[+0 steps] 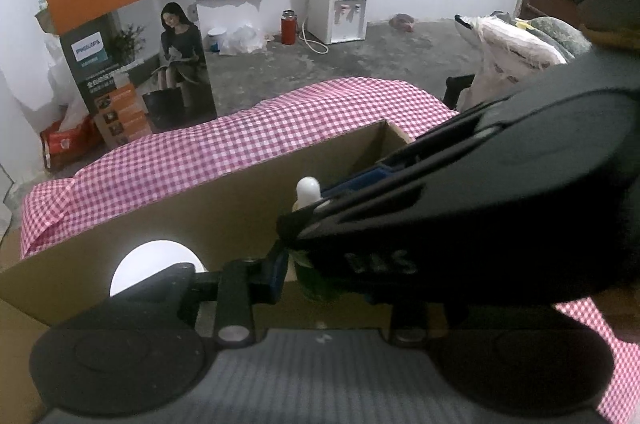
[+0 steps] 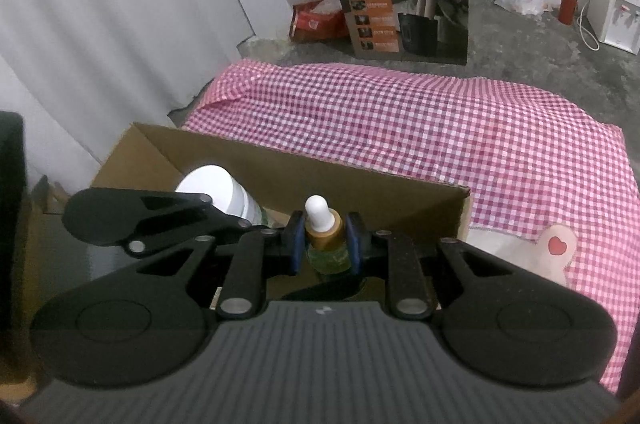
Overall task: Organize rigid objects
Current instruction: 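Carry the dropper bottle into the box with the right gripper, then open the right gripper to set the bottle in the box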
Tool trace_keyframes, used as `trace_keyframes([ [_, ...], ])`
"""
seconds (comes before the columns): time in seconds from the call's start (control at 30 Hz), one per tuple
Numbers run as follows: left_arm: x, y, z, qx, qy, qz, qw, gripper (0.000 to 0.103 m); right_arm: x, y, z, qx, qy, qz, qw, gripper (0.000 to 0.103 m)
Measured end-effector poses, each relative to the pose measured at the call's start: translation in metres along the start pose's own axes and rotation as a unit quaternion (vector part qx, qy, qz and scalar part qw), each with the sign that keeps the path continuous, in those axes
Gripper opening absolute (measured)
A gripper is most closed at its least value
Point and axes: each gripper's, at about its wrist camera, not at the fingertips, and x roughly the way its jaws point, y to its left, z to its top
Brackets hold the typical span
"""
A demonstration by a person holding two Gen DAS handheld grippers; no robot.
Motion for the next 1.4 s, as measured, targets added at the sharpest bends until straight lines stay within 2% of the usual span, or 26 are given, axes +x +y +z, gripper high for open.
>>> trace_keyframes([
  [0.2,0.000,-0.006,-0.001,0.015,0.005,0.002,0.9999,0.051,0.010,-0.002,0.003,-0.006,0.014,-0.006,1.000,0.020],
  [0.33,0.000,-0.009,-0.002,0.023,0.010,0.007,0.9996,0.053,0.015,0.002,0.005,-0.013,0.025,-0.011,1.000,0.021],
  [0.57,-0.011,-0.018,-0.004,0.041,-0.009,0.012,0.9990,0.069,0.021,0.008,0.005,-0.020,0.034,-0.022,0.999,0.025],
  [0.77,-0.029,-0.027,-0.006,0.061,-0.029,0.026,0.9974,0.074,0.003,0.004,0.009,-0.003,-0.001,-0.024,1.000,0.040],
  [0.97,-0.056,-0.027,-0.010,0.058,-0.048,0.016,0.9971,0.080,-0.033,0.003,0.008,0.017,-0.041,-0.009,0.999,0.040],
  [1.13,-0.094,-0.025,-0.022,0.065,-0.073,0.014,0.9951,0.083,-0.080,0.012,-0.009,0.033,-0.088,0.033,0.995,0.040],
  [1.2,-0.113,-0.024,-0.031,0.069,-0.083,0.013,0.9940,0.087,-0.101,0.018,-0.020,0.036,-0.105,0.050,0.993,0.040],
  [1.4,-0.165,-0.013,-0.072,0.072,-0.108,0.023,0.9912,0.089,-0.161,0.035,-0.077,0.046,-0.151,0.124,0.980,0.040],
])
